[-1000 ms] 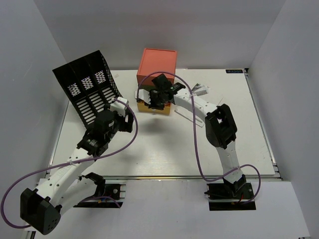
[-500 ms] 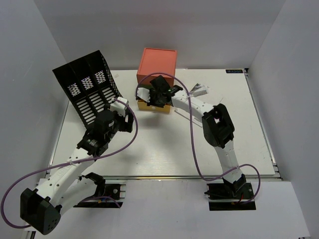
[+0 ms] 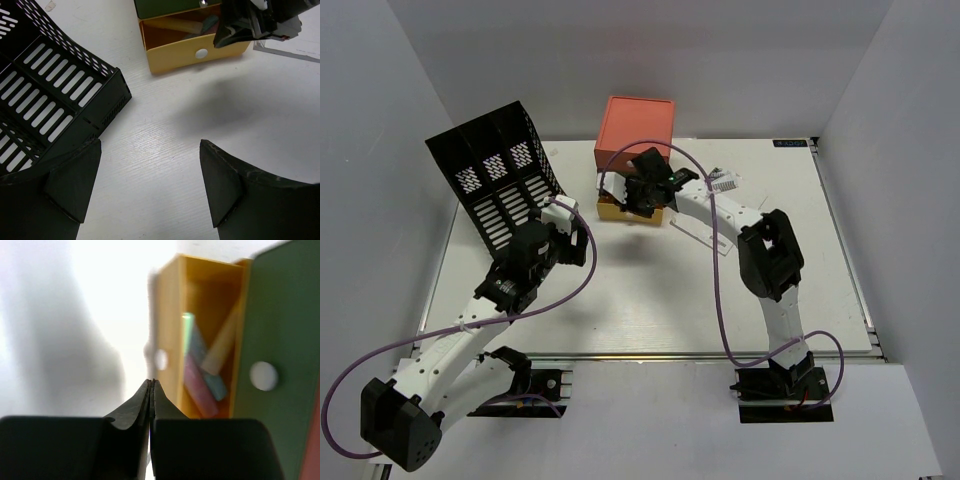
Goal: Organize the desk
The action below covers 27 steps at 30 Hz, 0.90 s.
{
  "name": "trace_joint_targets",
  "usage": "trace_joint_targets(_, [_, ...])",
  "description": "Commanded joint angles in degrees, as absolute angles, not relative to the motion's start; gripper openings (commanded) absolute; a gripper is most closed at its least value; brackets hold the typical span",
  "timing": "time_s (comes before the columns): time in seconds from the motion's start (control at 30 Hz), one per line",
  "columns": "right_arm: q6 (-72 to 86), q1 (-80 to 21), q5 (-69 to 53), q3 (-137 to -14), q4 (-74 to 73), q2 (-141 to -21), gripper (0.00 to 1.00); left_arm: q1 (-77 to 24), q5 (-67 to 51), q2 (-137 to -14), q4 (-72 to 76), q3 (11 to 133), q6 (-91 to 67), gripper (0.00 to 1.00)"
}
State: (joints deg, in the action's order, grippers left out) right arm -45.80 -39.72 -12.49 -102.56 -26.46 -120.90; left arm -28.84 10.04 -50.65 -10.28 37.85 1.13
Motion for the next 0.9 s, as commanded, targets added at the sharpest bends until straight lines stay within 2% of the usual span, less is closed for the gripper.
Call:
trace_joint_targets(0.0, [-49.56, -39.99, -18.90, -105.64, -35.05, -121.90, 0.00, -29.00, 10.37, -49.84, -9.67, 37.35, 1.49, 0.89])
trace_joint_targets(0.2, [-52.38, -39.82, -13.91, -107.05, -38.59, -125.86, 0.00, -29.00, 10.20, -50.10, -9.58, 37.35, 1.67, 0.89])
trace_joint_targets(0.5, [-47.46, -39.82, 6.65, -104.15, -23.13, -127.53, 0.00, -29.00, 10.11, -50.27, -9.58, 37.35, 1.58, 0.89])
trace_joint_targets(0.87, [-49.13, -39.99, 19.23, -101.87, -9.07, -128.58, 0.00, -29.00, 10.28, -50.19, -9.58, 37.27, 1.49, 0.89])
